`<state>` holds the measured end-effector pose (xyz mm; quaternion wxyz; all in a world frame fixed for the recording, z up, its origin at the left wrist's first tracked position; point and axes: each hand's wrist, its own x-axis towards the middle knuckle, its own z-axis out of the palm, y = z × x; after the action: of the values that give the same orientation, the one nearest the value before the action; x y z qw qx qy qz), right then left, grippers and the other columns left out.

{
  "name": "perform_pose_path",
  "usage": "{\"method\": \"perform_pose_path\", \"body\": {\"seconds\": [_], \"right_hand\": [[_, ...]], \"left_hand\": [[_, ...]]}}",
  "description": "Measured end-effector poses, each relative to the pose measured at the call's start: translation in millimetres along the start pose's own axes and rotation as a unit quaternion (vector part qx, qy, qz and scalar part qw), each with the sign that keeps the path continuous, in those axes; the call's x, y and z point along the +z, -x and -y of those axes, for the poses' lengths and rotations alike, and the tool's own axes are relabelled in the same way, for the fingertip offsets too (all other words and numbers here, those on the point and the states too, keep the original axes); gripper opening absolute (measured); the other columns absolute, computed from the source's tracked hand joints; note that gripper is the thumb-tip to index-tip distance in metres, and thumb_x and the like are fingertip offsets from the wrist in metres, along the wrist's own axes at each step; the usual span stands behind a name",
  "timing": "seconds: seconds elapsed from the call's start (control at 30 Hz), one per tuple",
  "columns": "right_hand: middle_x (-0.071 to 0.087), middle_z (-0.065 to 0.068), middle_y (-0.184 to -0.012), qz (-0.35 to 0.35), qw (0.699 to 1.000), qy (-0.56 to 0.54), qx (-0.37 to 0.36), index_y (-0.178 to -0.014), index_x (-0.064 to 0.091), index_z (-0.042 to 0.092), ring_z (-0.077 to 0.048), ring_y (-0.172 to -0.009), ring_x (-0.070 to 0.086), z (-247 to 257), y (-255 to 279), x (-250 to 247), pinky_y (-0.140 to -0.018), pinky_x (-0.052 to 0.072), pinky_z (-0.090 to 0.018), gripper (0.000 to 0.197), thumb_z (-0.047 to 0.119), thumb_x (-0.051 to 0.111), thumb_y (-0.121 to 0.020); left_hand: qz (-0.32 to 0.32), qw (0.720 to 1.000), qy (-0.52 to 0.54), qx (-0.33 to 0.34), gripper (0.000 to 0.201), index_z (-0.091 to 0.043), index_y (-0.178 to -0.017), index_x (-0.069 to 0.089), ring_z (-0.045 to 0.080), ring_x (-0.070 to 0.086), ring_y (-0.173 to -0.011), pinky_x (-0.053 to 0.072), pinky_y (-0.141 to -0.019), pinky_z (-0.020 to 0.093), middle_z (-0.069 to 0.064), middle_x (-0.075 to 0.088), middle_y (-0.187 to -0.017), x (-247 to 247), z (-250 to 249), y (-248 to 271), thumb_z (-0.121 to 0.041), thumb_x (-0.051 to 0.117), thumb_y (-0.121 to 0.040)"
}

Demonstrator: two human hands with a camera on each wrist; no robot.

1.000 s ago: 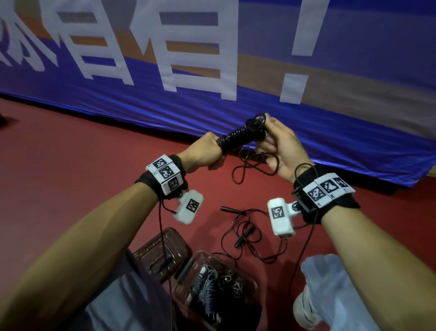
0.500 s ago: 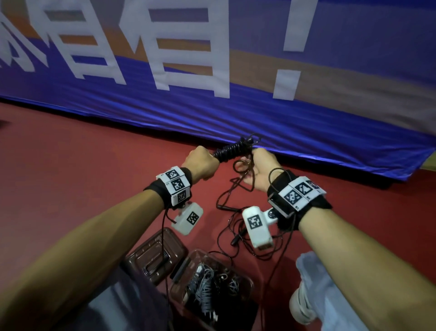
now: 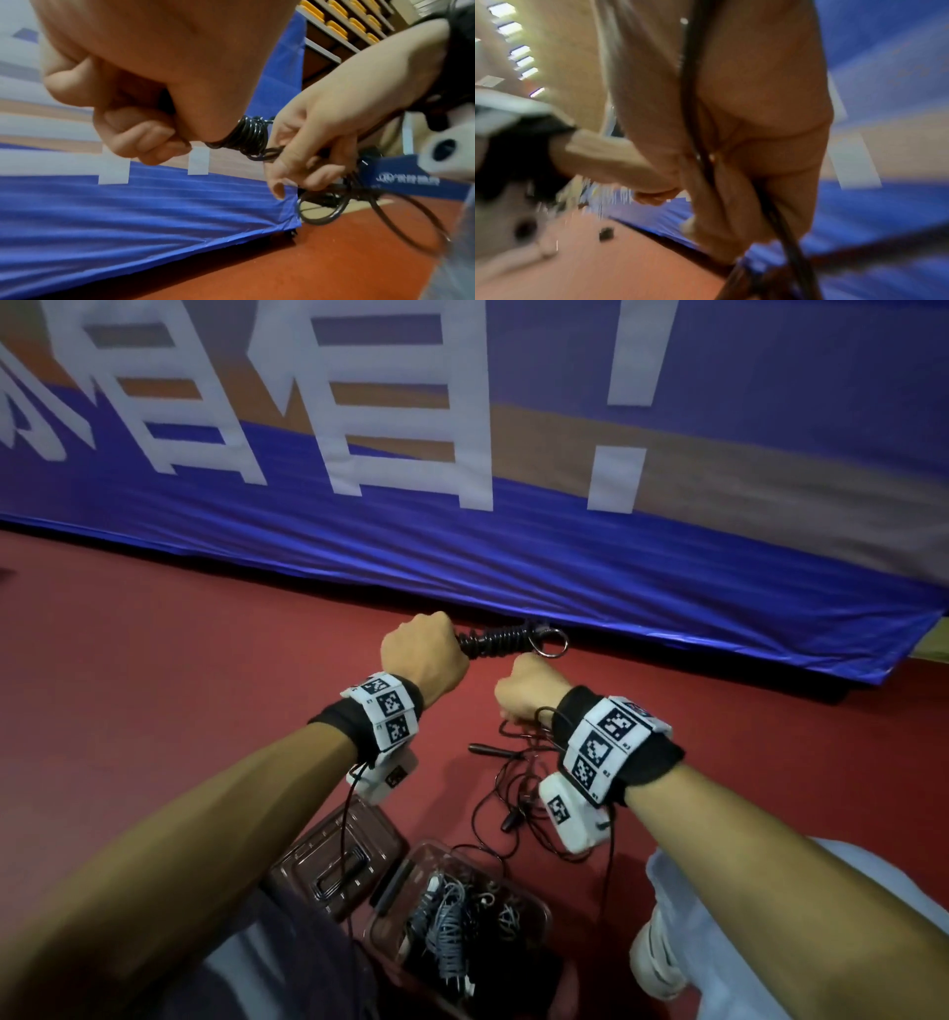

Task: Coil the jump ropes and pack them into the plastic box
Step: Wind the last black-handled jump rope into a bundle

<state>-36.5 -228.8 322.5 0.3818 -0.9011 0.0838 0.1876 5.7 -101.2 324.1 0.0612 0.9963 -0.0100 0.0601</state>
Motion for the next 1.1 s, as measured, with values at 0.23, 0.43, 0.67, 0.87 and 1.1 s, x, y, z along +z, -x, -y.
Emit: {"method": "perform_pose_path", "body": {"seconds": [0.23, 0.43, 0.67, 0.87, 1.1], "right_hand": [[0.061, -0.017, -0.127, 0.005, 0.886, 0.447, -0.119, -0.135, 0.056, 0.001, -0.037, -0.110, 0.066, -15, 19, -8, -0.082, 0.051, -0.040, 0.036, 0.002, 0.042, -0.102], [0.060, -0.016, -0.121, 0.096, 0.841, 0.498, -0.189, -0.127, 0.064, 0.008, -0.034, -0.092, 0.065, -28, 5, -5, -0.071, 0.048, -0.034, 0.031, 0.024, 0.062, -0.101], [0.068, -0.006, -0.095, 0.059, 0.858, 0.457, -0.227, -0.108, 0.071, 0.014, -0.028, -0.080, 0.063, -41, -12, -17, -0.069, 0.043, -0.030, 0.020, 0.030, 0.062, -0.101], [0.067, -0.011, -0.108, -0.038, 0.873, 0.410, -0.263, -0.107, 0.066, 0.012, -0.034, -0.096, 0.068, -39, -21, -34, -0.071, 0.040, -0.034, 0.025, 0.033, 0.052, -0.105], [0.061, -0.011, -0.105, -0.094, 0.871, 0.395, -0.277, -0.101, 0.065, 0.007, -0.036, -0.088, 0.065, -31, -14, -32, -0.069, 0.047, -0.041, 0.024, 0.021, 0.046, -0.106]], "left_hand": [[0.071, 0.969, -0.208, 0.112, 0.009, -0.019, -0.097, 0.065, 0.024, 0.069, -0.086, 0.041, -0.065, 0.032, 0.000, 0.070, -0.094, 12, 2, 12, -0.023, 0.059, -0.092], [0.150, 0.936, -0.243, 0.206, 0.008, -0.018, -0.096, 0.064, 0.024, 0.064, -0.079, 0.041, -0.065, 0.032, 0.001, 0.067, -0.092, 21, 13, 25, -0.020, 0.059, -0.090], [0.171, 0.962, -0.094, 0.190, 0.019, -0.014, -0.097, 0.062, 0.024, 0.058, -0.066, 0.044, -0.059, 0.031, 0.000, 0.057, -0.078, 20, 16, 43, -0.012, 0.062, -0.078], [0.183, 0.965, 0.160, 0.103, 0.020, -0.011, -0.096, 0.056, 0.023, 0.062, -0.068, 0.040, -0.047, 0.022, 0.005, 0.063, -0.080, 19, 17, 38, -0.007, 0.058, -0.077], [0.209, 0.889, 0.404, 0.041, 0.048, -0.010, -0.116, 0.046, 0.019, 0.056, -0.054, 0.040, -0.043, 0.025, 0.010, 0.062, -0.073, 9, -1, 38, 0.006, 0.055, -0.072]]}}
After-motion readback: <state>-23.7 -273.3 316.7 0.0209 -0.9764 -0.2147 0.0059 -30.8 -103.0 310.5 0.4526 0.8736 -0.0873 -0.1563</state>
